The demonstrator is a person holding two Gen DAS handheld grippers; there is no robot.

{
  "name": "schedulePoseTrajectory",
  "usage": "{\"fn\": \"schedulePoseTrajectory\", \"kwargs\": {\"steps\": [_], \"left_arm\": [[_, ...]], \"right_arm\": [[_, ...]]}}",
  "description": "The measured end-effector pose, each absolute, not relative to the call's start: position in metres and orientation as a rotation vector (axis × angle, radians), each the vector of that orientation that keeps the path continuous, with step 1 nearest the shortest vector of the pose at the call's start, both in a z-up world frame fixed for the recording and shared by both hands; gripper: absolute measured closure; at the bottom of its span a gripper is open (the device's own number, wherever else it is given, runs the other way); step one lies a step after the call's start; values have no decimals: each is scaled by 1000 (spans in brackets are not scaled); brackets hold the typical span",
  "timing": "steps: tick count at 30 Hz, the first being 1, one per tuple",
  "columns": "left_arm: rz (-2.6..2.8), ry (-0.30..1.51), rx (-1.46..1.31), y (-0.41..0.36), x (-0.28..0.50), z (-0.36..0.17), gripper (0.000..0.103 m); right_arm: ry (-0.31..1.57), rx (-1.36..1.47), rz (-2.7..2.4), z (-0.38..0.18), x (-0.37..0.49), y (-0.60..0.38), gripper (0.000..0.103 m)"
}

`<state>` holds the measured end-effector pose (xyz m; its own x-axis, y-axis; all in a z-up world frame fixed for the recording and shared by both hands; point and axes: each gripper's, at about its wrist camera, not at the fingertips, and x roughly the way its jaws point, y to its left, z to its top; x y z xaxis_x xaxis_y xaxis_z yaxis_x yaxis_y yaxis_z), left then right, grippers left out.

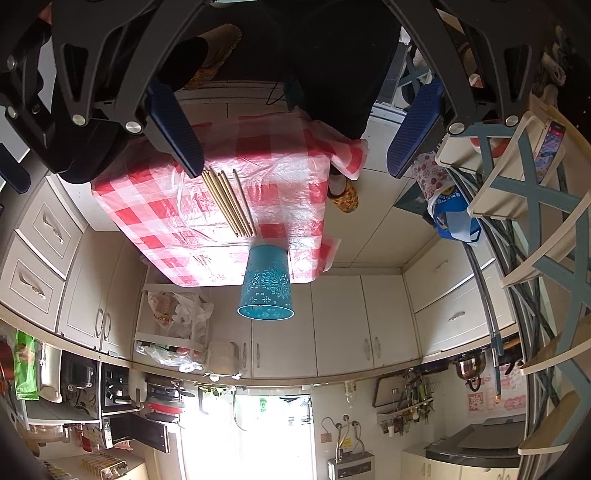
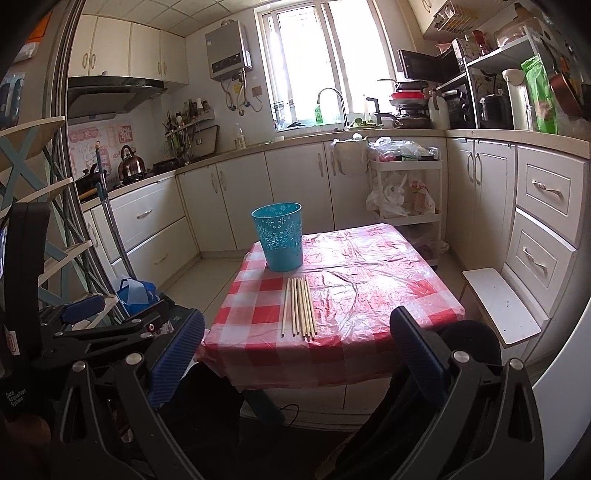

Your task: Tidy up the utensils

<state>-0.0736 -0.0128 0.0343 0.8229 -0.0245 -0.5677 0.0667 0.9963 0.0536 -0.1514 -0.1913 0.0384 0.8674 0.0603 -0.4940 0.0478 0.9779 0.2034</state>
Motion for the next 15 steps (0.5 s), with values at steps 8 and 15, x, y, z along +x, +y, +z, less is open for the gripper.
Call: {"fn": "schedulePoseTrajectory", "kwargs": {"steps": [8,15], "left_arm": [[-55,605,74,-18,-76,33,8],[-56,607,73,-18,-77,32,8]], "right_arm": [[520,212,6,38,-152,-190,6],[517,209,7,38,-152,-191,6]]}}
